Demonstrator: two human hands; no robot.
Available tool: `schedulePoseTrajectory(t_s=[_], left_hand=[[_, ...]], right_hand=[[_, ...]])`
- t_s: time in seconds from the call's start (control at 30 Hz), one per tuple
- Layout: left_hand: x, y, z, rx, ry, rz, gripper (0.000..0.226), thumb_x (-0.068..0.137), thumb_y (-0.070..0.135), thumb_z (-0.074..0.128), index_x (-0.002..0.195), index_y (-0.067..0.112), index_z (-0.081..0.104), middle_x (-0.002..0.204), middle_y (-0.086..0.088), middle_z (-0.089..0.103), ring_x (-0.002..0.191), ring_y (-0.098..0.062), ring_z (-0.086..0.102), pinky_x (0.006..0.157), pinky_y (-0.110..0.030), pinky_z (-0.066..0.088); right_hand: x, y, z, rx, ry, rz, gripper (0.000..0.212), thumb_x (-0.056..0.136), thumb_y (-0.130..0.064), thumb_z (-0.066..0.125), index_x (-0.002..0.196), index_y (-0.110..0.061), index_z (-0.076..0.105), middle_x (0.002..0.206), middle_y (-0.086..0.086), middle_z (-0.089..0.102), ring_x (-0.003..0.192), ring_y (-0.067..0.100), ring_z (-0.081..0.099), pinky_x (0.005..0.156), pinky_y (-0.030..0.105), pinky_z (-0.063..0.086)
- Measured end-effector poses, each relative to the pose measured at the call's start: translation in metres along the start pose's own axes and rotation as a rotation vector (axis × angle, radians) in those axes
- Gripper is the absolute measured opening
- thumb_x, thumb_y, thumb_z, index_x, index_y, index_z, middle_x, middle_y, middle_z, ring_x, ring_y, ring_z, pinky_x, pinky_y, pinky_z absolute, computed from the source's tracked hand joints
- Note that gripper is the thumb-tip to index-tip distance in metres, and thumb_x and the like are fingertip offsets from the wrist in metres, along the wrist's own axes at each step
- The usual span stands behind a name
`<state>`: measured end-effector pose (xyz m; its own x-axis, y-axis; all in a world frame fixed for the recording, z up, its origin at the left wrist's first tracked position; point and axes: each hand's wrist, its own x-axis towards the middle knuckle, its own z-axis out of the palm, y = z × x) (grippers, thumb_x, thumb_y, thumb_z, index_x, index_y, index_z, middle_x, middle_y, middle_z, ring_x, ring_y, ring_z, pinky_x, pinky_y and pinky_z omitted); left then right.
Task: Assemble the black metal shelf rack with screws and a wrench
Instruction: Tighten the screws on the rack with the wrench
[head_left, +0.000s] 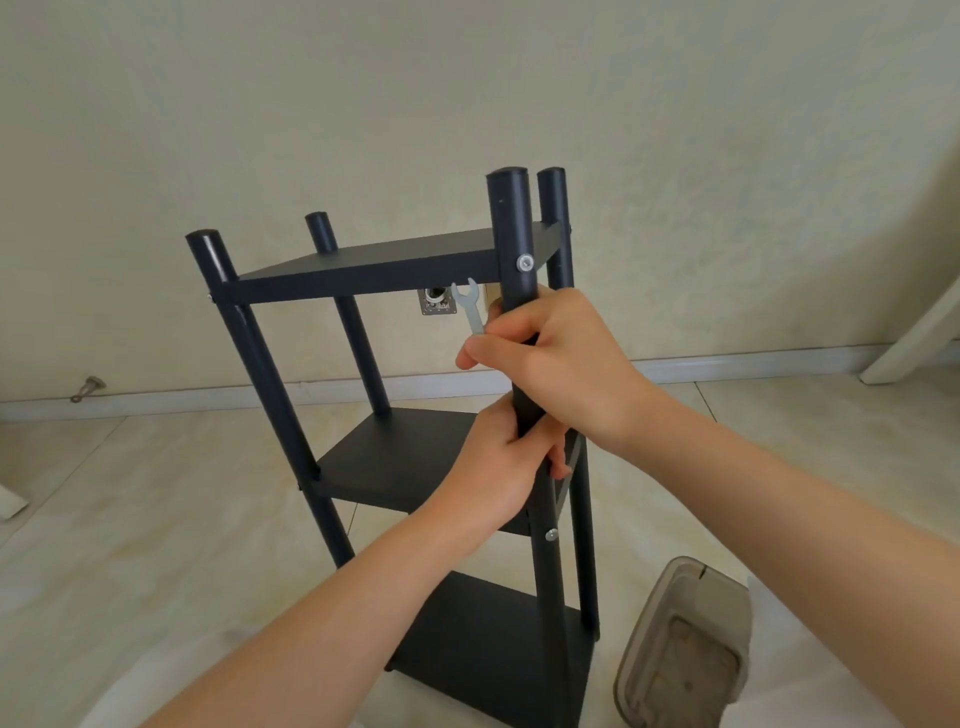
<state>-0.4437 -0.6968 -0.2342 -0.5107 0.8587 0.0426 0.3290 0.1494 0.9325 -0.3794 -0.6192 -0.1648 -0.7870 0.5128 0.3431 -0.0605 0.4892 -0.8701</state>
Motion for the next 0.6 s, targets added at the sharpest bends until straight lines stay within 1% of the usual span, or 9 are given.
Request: schedulePoseTrajectory(t_s=[0.07,0.17,0.2,0.27,0.3,0.4,0.47,0.53,0.6], left_hand=[[-0.001,0.001,-0.004,-0.02,0.008,-0.003,0.035,0.102,0.017,0.044,0.07,0.009,0.055,0.057,0.0,0.061,0.065,-0.013,0.069,0.066,-0.013,0.055],[-0.004,0.003,-0.009,-0.097,-0.011,0.021,0.04,0.102,0.015,0.043,0.063,0.012,0.054,0.053,0.001,0.058,0.061,-0.013,0.064,0.062,-0.008,0.051],[-0.005,0.004,-0.011,-0.112,-0.025,0.028,0.043,0.102,0.016,0.043,0.06,0.014,0.054,0.052,0.001,0.057,0.06,-0.012,0.064,0.062,-0.008,0.05],[-0.008,0.004,-0.016,-0.12,-0.052,0.042,0.049,0.101,0.022,0.043,0.054,0.02,0.054,0.052,-0.001,0.057,0.061,-0.012,0.064,0.064,-0.009,0.051],[-0.009,0.004,-0.019,-0.119,-0.06,0.05,0.049,0.1,0.025,0.043,0.052,0.021,0.054,0.052,-0.002,0.057,0.061,-0.012,0.065,0.066,-0.011,0.051],[-0.012,0.005,-0.025,-0.133,-0.05,0.053,0.046,0.094,0.033,0.043,0.05,0.023,0.051,0.049,-0.001,0.053,0.056,-0.013,0.062,0.069,-0.02,0.052],[-0.014,0.008,-0.028,-0.19,0.001,0.026,0.042,0.085,0.042,0.047,0.048,0.024,0.05,0.045,-0.003,0.048,0.048,-0.015,0.056,0.066,-0.026,0.053],[-0.016,0.009,-0.031,-0.278,0.081,-0.017,0.04,0.077,0.047,0.052,0.044,0.024,0.05,0.042,-0.005,0.042,0.04,-0.017,0.047,0.056,-0.025,0.051],[-0.016,0.009,-0.034,-0.308,0.163,-0.026,0.047,0.086,0.042,0.054,0.042,0.026,0.049,0.041,-0.003,0.04,0.036,-0.015,0.041,0.049,-0.024,0.049]], right_hand=[[0.002,-0.002,0.003,0.011,0.017,-0.013,0.02,0.088,-0.008,0.066,0.073,-0.008,0.078,0.05,-0.009,0.047,0.056,0.007,0.047,0.06,0.009,0.038],[0.004,-0.007,0.006,0.025,0.025,-0.073,0.02,0.089,-0.009,0.066,0.073,-0.003,0.077,0.06,0.013,0.051,0.063,0.019,0.048,0.063,0.009,0.041],[0.005,-0.009,0.006,0.033,0.019,-0.088,0.021,0.089,-0.01,0.066,0.073,-0.002,0.076,0.06,0.015,0.05,0.062,0.018,0.046,0.063,0.008,0.041],[0.004,-0.012,0.007,0.047,0.007,-0.107,0.02,0.09,-0.011,0.065,0.074,-0.006,0.077,0.058,0.011,0.049,0.059,0.011,0.045,0.064,0.008,0.041],[0.004,-0.014,0.007,0.053,-0.001,-0.113,0.02,0.091,-0.011,0.065,0.075,-0.008,0.077,0.059,0.013,0.049,0.062,0.013,0.046,0.066,0.008,0.041],[0.003,-0.018,0.008,0.072,-0.034,-0.127,0.019,0.092,-0.014,0.065,0.079,-0.01,0.078,0.071,0.021,0.055,0.08,0.02,0.05,0.073,0.01,0.04],[0.002,-0.021,0.008,0.093,-0.056,-0.117,0.018,0.092,-0.015,0.065,0.082,-0.012,0.079,0.077,0.012,0.058,0.088,0.015,0.053,0.081,0.016,0.042],[0.001,-0.023,0.009,0.125,-0.094,-0.092,0.016,0.092,-0.016,0.065,0.084,-0.015,0.079,0.084,-0.006,0.059,0.092,0.003,0.057,0.085,0.015,0.044],[0.0,-0.022,0.011,0.135,-0.118,-0.082,0.016,0.092,-0.016,0.065,0.086,-0.015,0.079,0.086,-0.016,0.058,0.092,-0.006,0.058,0.083,0.01,0.043]])
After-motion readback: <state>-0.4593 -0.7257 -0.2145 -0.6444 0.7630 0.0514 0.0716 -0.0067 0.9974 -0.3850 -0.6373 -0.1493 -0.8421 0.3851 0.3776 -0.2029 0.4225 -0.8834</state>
